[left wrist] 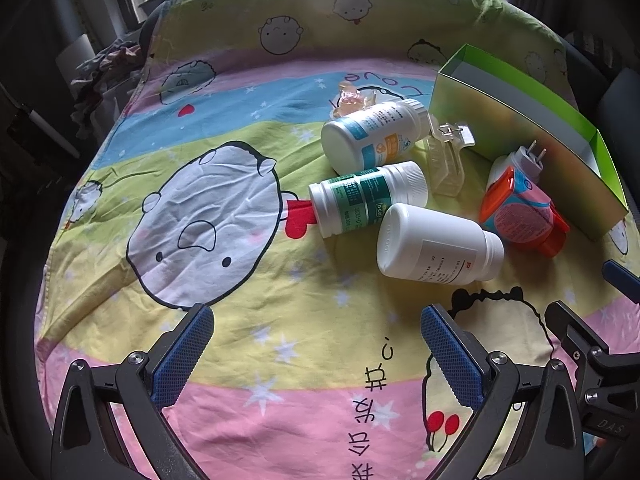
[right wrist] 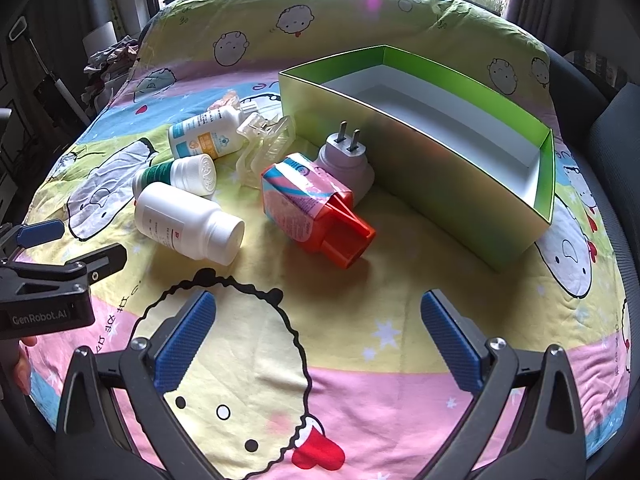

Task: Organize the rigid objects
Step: 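Move the left tool toward the plain white pill bottle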

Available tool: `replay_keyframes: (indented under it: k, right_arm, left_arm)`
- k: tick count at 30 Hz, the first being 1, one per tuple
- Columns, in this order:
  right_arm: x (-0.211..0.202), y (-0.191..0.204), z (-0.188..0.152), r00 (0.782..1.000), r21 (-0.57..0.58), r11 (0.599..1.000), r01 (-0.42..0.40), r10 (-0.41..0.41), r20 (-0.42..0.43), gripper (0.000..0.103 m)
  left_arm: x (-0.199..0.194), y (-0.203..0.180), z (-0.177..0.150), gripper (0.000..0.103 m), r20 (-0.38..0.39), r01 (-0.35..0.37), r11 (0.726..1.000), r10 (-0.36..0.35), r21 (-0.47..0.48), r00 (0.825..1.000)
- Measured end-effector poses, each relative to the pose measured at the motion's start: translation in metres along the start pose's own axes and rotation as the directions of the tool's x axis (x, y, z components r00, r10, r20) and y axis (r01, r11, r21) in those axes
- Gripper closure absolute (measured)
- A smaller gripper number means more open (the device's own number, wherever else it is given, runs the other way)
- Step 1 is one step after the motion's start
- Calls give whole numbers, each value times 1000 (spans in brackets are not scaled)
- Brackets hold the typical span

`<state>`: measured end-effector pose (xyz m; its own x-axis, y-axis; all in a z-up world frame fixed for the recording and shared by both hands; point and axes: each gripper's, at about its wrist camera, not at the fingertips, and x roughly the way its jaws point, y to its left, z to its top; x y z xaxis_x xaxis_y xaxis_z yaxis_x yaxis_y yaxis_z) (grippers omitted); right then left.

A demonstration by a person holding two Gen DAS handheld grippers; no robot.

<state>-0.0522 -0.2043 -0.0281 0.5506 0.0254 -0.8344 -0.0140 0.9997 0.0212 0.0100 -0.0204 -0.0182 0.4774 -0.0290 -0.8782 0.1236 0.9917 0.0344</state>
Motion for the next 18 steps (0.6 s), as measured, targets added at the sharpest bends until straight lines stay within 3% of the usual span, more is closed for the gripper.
replay_keyframes:
  k: [18]
  right_arm:
    - [1, -3, -1, 1000, 15, 1000, -16, 16, 1, 1]
  left_arm:
    - [3, -2, 4, 0, -6, 37, 999, -37, -19, 999]
